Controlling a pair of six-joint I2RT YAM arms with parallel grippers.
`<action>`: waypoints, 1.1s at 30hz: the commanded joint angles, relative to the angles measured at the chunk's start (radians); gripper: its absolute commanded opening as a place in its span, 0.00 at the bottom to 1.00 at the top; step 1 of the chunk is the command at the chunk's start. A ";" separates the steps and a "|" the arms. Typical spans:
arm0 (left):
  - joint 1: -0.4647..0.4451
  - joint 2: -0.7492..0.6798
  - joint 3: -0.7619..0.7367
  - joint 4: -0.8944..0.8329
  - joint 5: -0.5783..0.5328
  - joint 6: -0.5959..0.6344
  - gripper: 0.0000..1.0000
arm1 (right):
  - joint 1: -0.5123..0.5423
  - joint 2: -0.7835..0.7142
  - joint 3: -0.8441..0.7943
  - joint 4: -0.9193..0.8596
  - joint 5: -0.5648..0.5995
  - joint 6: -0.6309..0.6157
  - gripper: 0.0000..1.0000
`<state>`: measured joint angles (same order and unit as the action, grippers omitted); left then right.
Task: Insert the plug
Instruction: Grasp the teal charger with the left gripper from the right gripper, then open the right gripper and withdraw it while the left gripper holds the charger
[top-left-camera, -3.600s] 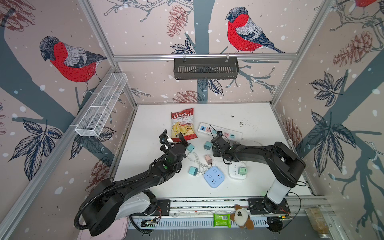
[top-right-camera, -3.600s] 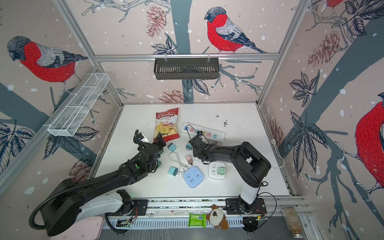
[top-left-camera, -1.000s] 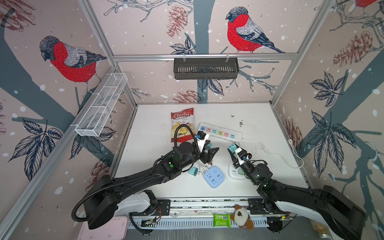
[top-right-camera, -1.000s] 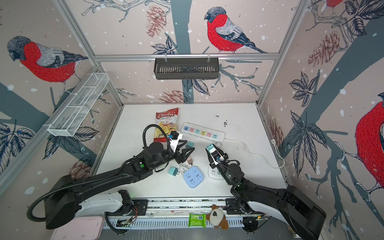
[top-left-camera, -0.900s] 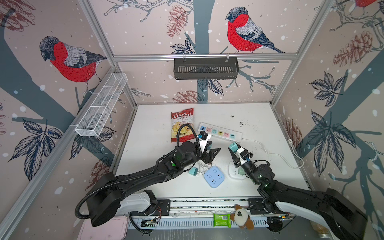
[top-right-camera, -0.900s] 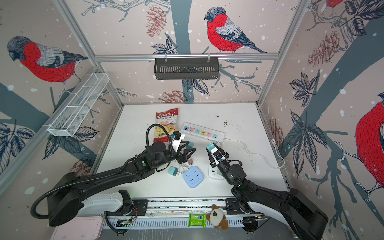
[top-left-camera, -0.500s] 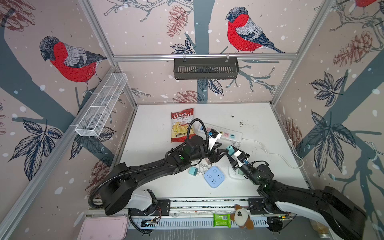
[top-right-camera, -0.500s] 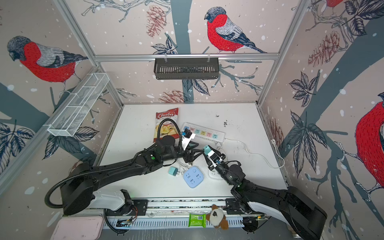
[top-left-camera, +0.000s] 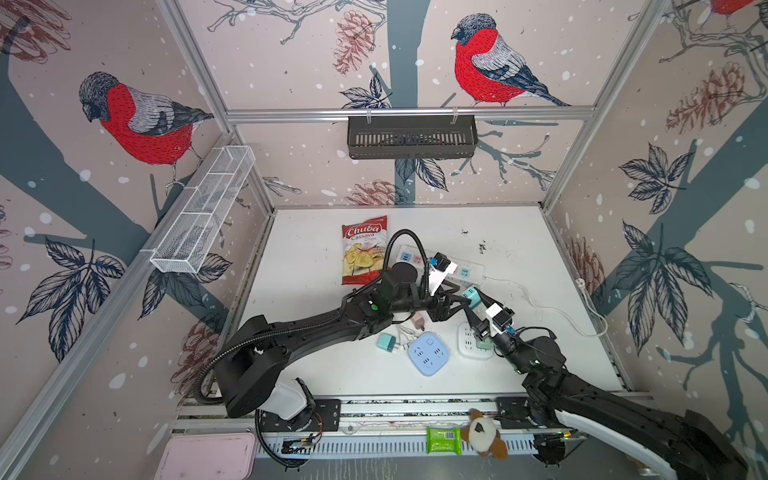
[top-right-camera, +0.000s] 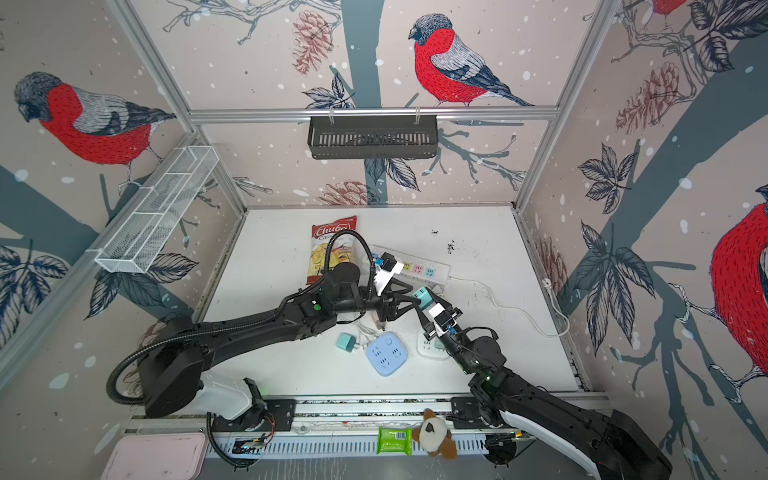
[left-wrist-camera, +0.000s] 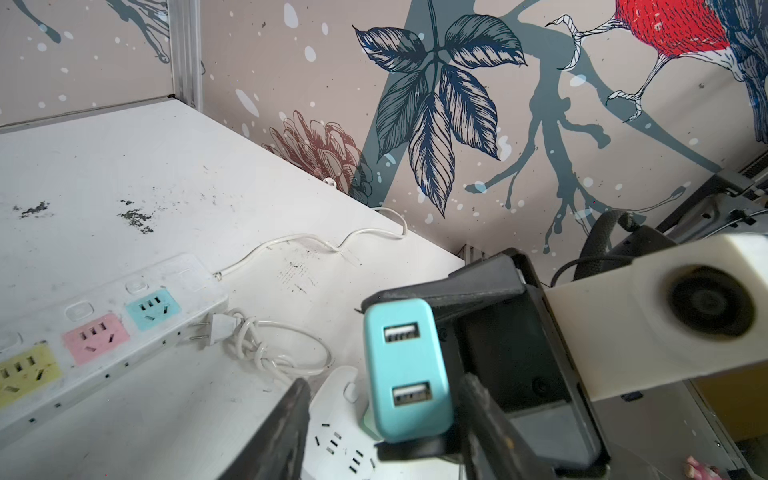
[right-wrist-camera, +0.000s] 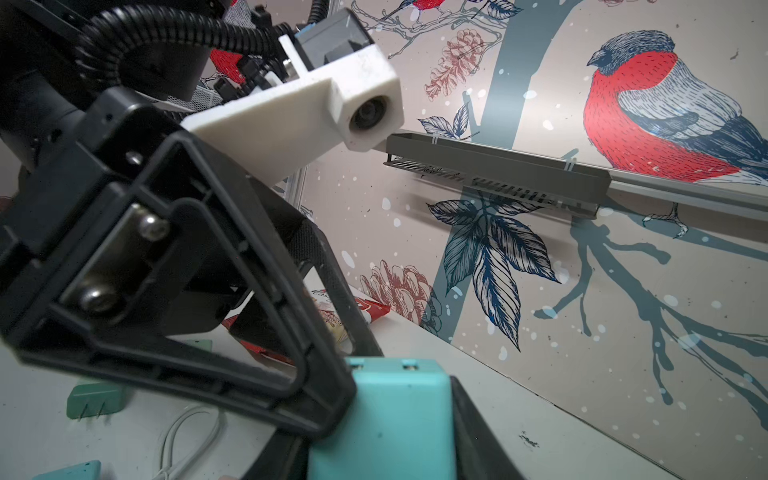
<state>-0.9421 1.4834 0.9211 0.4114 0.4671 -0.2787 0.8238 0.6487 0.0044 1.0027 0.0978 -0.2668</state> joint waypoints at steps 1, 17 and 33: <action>-0.010 0.026 0.019 -0.160 0.019 0.051 0.53 | -0.002 -0.002 -0.180 0.138 -0.047 0.027 0.07; -0.038 0.083 0.135 -0.324 0.004 0.097 0.36 | -0.002 0.055 -0.160 0.148 -0.061 0.028 0.11; -0.029 0.074 0.122 -0.296 -0.005 0.066 0.00 | -0.014 0.062 -0.147 0.145 -0.005 0.069 1.00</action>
<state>-0.9764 1.5787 1.0710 0.1894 0.4522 -0.2356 0.8162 0.7120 0.0044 0.9756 0.0803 -0.2569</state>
